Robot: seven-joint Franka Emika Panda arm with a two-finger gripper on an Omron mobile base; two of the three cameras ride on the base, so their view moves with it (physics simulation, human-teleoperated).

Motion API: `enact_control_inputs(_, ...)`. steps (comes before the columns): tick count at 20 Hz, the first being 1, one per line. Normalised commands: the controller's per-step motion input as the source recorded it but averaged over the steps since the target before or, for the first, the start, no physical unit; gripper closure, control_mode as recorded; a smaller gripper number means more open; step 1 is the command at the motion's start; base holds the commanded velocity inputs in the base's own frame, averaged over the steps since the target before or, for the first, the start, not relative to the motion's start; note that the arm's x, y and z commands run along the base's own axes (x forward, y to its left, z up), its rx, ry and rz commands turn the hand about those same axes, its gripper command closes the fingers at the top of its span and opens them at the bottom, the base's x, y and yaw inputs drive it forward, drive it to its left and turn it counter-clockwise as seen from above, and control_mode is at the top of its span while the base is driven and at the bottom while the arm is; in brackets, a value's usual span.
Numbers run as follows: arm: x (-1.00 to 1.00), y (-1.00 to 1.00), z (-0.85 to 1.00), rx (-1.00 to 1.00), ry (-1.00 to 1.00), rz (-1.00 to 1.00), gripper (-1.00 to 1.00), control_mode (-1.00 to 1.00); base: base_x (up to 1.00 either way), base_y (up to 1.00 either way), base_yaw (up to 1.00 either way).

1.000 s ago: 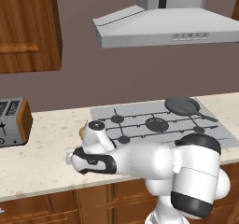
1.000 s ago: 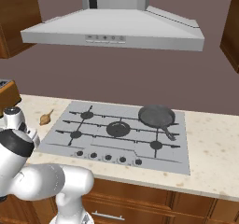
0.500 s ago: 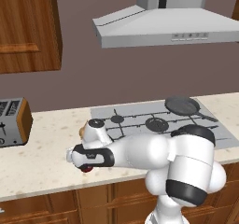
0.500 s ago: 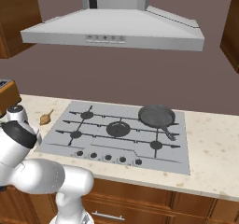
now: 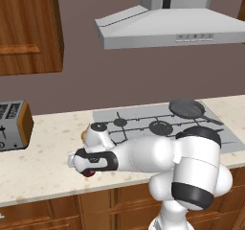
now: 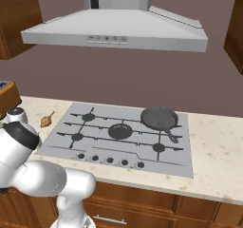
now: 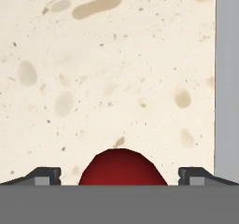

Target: Place the pan on the rear right burner on the stove. Then place the tomato and the onion in the pan and turn on the rear right burner.

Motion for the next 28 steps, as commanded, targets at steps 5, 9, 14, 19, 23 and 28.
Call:
enact_control_inputs(5,0.00,0.00,-0.02,0.00,0.01,0.00,-1.00,-1.00,0.00,0.00,0.00)
enact_control_inputs(9,0.00,0.00,0.00,0.00,0.00,0.00,-1.00,-1.00,0.00,0.00,0.00)
enact_control_inputs(14,0.00,0.00,0.00,0.00,0.00,0.00,1.00,-1.00,0.00,0.00,0.00)
enact_control_inputs(19,0.00,0.00,0.00,0.00,0.00,0.00,1.00,-1.00,0.00,0.00,0.00)
enact_control_inputs(23,0.06,0.00,0.04,0.00,-0.02,0.00,1.00,-1.00,0.00,0.00,0.00)
enact_control_inputs(28,0.09,-0.13,0.45,0.00,-0.01,0.00,1.00,-1.00,0.00,0.00,0.00)
